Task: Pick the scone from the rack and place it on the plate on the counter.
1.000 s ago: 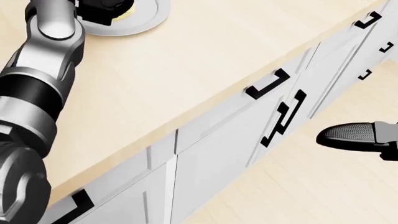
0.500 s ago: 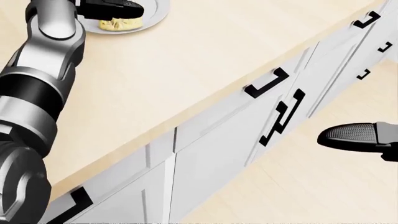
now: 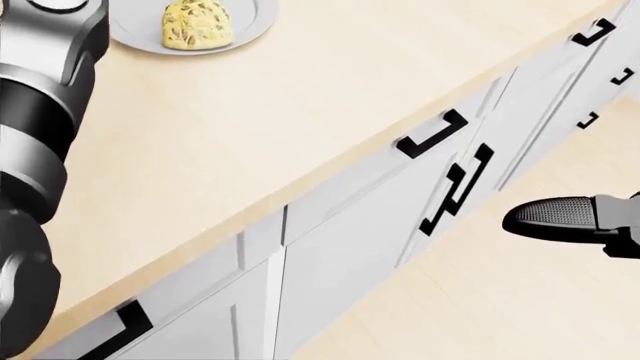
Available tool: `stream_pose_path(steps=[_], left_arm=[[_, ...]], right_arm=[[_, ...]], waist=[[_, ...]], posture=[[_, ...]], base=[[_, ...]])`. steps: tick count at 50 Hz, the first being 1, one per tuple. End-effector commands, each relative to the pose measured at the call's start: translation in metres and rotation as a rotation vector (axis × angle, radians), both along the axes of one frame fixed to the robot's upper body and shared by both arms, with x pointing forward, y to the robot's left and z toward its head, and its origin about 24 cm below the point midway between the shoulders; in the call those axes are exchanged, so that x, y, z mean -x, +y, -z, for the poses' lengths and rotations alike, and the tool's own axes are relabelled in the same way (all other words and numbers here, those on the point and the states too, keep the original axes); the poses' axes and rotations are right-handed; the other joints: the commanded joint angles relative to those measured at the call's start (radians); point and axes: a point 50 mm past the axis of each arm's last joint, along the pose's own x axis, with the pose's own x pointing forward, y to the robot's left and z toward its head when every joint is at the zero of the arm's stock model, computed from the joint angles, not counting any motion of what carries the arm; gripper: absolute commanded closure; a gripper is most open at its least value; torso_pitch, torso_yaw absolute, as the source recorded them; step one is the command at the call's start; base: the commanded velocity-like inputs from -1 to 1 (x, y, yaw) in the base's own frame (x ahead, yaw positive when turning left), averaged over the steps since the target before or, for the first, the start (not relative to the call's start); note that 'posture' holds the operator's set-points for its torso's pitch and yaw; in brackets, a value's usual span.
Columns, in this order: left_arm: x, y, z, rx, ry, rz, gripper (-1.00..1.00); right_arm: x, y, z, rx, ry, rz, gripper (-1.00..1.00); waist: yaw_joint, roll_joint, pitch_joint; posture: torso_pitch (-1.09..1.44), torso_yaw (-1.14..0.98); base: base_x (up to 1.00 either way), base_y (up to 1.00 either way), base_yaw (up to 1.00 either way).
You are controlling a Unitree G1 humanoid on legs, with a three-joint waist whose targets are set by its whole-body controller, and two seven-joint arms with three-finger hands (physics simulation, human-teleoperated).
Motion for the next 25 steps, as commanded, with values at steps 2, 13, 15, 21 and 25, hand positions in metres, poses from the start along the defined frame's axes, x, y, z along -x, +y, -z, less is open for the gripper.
stream_pose_path(steps=[2, 13, 15, 21, 25], left_arm=[[0.006, -0.003, -0.033, 0.015, -0.102, 0.043, -1.00], [0.010, 0.001, -0.056, 0.056, -0.081, 0.151, -1.00], [0.010, -0.001, -0.059, 0.047, -0.069, 0.169, -1.00], [0.012, 0.000, -0.065, 0.040, -0.050, 0.212, -1.00], [0.018, 0.001, -0.081, 0.020, -0.062, 0.253, -1.00]], right_arm=[[0.006, -0.004, -0.009, 0.006, -0.067, 0.025, -1.00], [0.003, 0.000, -0.009, 0.007, -0.068, 0.015, -1.00], [0.003, -0.001, -0.009, 0.008, -0.067, 0.014, -1.00], [0.003, 0.000, -0.010, 0.012, -0.068, 0.012, -1.00], [0.003, 0.001, -0.011, 0.013, -0.072, 0.009, -1.00]], waist=[[-0.001, 0.004, -0.033], [-0.002, 0.006, -0.031], [-0.002, 0.006, -0.030], [0.000, 0.004, -0.030], [0.000, 0.004, -0.035]], posture=[[0.20, -0.95], [0.20, -0.95], [0.20, -0.95], [0.20, -0.95], [0.19, -0.95]], base=[[0.00, 0.00, 0.00], [0.00, 0.00, 0.00], [0.00, 0.00, 0.00], [0.00, 0.00, 0.00], [0.00, 0.00, 0.00]])
